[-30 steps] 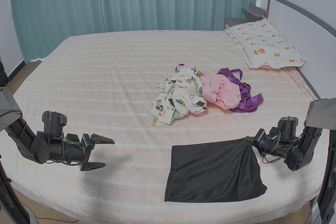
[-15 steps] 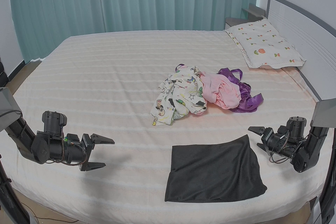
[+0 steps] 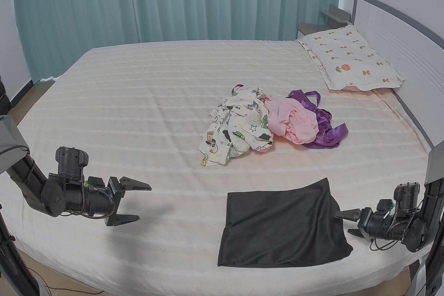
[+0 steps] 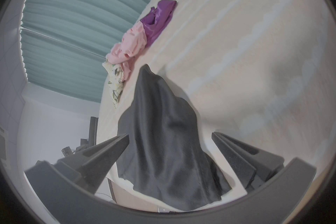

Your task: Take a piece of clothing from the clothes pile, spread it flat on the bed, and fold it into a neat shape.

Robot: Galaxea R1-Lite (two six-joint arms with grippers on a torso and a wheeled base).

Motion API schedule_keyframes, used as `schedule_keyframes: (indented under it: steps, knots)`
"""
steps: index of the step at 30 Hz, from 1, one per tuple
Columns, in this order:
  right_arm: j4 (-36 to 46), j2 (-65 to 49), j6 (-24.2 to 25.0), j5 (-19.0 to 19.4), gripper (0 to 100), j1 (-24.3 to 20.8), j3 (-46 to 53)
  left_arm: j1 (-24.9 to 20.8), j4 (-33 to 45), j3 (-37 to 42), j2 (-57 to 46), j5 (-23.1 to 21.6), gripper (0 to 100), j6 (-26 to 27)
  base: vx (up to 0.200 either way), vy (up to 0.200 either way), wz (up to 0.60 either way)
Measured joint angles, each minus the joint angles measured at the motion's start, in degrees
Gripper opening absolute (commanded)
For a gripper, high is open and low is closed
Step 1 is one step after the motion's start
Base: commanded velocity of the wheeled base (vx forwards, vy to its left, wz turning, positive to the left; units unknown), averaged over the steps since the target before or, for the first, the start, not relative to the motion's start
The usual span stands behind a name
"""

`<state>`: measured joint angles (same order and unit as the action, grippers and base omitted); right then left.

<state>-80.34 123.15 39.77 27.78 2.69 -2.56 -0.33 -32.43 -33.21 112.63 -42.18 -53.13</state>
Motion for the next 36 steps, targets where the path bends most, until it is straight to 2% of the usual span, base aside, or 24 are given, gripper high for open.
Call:
schedule_keyframes:
  steps: [9, 13, 14, 20, 27, 36]
  knots:
    - [9.6, -1.6, -8.6, 1.4, 100, 0.1, 1.5, 0.0, 0.0, 0.0, 0.0, 0.0, 100, 0.1, 0.000, 0.000, 0.00]
    - [10.3, -1.8, -9.3, 1.9, 100, -0.1, 1.5, 0.0, 0.0, 0.0, 0.0, 0.0, 100, 0.1, 0.000, 0.000, 0.00]
    - [10.3, -1.8, -9.4, 1.9, 0, -0.1, 1.5, 0.0, 0.0, 0.0, 0.0, 0.0, 100, 0.1, 0.000, 0.000, 0.00]
    - [13.3, -2.0, -10.3, 1.2, 0, 0.0, 1.5, 0.0, 0.0, 0.0, 0.0, 0.0, 100, 0.1, 0.000, 0.000, 0.00]
    - [19.2, -2.3, -17.7, 0.8, 0, 2.7, 1.5, 0.0, 0.0, 0.0, 0.0, 0.0, 100, 0.1, 0.000, 0.000, 0.00]
    - [21.8, -3.3, -18.6, 0.7, 0, 4.2, 1.5, 0.0, 0.0, 0.0, 0.0, 0.0, 100, 0.1, 0.000, 0.000, 0.00]
